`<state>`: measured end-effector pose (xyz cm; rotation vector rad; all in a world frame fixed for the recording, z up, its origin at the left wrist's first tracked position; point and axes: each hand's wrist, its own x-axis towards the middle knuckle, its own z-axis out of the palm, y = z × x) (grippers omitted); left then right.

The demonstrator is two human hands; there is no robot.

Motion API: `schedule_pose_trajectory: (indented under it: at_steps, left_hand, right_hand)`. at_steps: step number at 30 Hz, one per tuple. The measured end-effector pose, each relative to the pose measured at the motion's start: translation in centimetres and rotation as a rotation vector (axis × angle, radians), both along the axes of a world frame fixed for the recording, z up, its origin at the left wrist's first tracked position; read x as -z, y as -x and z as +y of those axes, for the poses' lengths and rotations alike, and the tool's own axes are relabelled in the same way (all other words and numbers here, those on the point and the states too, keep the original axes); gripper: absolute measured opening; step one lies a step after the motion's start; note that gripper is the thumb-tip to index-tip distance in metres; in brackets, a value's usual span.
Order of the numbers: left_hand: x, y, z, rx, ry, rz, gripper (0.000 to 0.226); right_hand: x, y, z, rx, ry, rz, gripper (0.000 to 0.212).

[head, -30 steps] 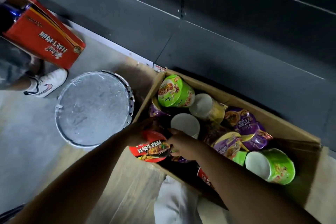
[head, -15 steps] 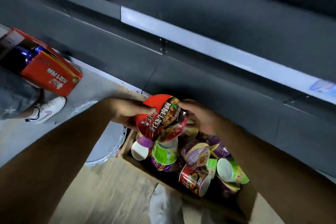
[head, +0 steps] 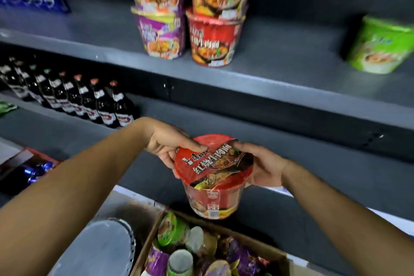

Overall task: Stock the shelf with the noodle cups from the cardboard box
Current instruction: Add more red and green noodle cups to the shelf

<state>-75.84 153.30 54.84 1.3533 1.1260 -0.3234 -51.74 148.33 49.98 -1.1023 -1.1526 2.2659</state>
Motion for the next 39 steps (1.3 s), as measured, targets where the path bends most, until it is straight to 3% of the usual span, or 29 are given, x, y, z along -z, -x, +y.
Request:
schedule_pose_trajectory:
  at_steps: [6, 9, 13, 19, 21, 25, 28, 32, 37, 39]
  left_hand:
    - [-10.4, -2.3, 1.1, 0.026, -0.202, -0.107, 0.105]
    - [-14.1, -3.4, 1.5, -0.042, -0.356, -0.17, 0.112]
    - [-17.0, -4.8, 1.4, -0.101, -0.359, -0.443, 0.103]
    - [-17.4, -9.3, 0.8, 0.036, -0.36, -0.65, 0.097]
    - [-17.3, -11.0, 0.6, -0.006, -0.361, -0.72, 0.09]
    - [-17.4, -13.3, 1.1, -0.218, -0.441, -0.842, 0.057]
    - [-17.1, -14.7, 2.0, -0.332, -0.51, -0.855, 0.065]
    - [-16.1, -16.3, 3.8, -0.468, -0.69, -0.825, 0.09]
    - [-14.8, -18.1, 5.5, -0.615, -0.85, -0.798, 0.081]
    - [-14.3, -18.7, 6.2, -0.618, -0.897, -0.768, 0.086]
  right_hand:
    - [-11.6, -2.5, 1.1, -0.053, -0.241, -0.096, 0.07]
    - [-15.8, -4.3, 1.6, 0.021, -0.272, -0.075, 0.071]
    - [-19.2, -7.4, 1.9, 0.166, -0.297, 0.035, 0.063]
    - [-21.5, -10.1, 2.3, 0.363, -0.301, 0.135, 0.059]
    - [-22.2, -10.5, 2.9, 0.452, -0.305, 0.119, 0.062]
    - [-23.2, -11.2, 4.7, 0.67, -0.225, 0.108, 0.07]
    - [-23.0, -11.3, 5.9, 0.747, -0.27, 0.088, 0.082]
    - [-23.2, -10.7, 6.4, 0.85, -0.422, 0.02, 0.075]
    - [-22.7, -10.1, 6.9, 0.711, -0.697, -0.19, 0.035]
    - [-22.0, -9.8, 7.9, 0.66, -0.778, -0.256, 0.039]
